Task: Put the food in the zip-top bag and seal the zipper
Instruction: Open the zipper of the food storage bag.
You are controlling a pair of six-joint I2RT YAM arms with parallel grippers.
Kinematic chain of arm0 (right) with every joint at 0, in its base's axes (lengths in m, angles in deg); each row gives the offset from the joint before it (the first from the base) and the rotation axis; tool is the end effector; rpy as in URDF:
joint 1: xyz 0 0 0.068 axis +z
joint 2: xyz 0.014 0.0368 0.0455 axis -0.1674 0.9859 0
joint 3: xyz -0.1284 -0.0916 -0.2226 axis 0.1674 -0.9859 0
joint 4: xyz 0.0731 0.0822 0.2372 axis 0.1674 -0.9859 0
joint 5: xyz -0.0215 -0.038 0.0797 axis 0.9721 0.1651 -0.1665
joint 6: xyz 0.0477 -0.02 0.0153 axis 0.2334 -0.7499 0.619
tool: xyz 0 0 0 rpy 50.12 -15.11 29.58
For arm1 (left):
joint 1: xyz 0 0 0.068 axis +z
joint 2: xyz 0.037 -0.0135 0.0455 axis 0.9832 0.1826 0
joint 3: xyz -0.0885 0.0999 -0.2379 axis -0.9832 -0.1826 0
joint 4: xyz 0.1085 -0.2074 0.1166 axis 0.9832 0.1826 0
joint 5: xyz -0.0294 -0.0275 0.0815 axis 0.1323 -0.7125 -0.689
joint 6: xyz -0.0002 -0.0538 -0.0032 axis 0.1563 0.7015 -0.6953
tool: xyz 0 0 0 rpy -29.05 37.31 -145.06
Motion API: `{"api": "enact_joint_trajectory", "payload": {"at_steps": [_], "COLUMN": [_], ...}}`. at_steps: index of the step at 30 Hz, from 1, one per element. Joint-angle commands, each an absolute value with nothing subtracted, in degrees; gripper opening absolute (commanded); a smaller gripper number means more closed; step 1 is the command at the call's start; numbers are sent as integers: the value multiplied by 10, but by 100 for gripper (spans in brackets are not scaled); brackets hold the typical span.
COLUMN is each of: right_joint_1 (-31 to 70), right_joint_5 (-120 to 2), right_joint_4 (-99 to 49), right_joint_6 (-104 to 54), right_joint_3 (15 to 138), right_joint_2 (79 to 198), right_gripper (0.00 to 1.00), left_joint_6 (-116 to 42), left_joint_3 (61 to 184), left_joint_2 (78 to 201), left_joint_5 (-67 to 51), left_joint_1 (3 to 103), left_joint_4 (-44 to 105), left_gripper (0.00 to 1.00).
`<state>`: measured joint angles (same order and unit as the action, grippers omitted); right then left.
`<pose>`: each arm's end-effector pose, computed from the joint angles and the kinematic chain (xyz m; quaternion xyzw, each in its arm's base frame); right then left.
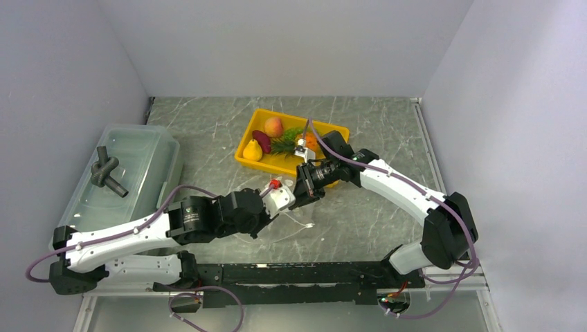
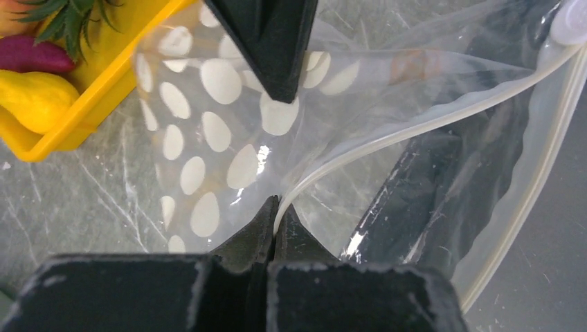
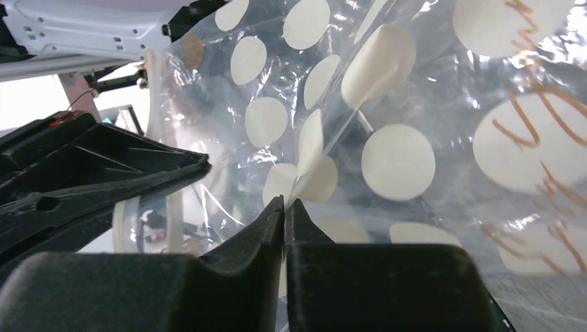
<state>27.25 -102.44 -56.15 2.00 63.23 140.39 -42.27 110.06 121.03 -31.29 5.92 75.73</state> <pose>0.2198 0.1998 0.2677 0.1620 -0.8503 -0.5008 0.0028 0.0653 -0.1888 0.3360 0.4497 0.7810 -0.1788 0.3947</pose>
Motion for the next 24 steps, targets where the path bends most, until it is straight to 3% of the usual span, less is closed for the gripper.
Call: {"api": "enact_joint_trajectory", "payload": {"at_steps": [1, 10, 17, 24], "right_joint_1": [262, 247, 246, 245], "right_joint_5": [-986, -930, -830, -758], "right_joint_4": [-588, -604, -647, -679], "right_joint_6": [0, 0, -10, -13], "right_joint_3": [664, 682, 730, 770], "right_joint_2": [1383, 1344, 1308, 1275], "right_gripper": [13, 43, 52, 53], "left_joint_6": [-406, -368, -320, -267], "left_joint_3": [1122, 1158, 1215, 1277], "left_joint_2": [1188, 1215, 1233, 1262], "left_joint_5": [-370, -389, -404, -463], "left_joint_1": [57, 57, 57, 57], "left_joint_4": [754, 811, 884, 976], "left_gripper": [0, 0, 0, 0]}}
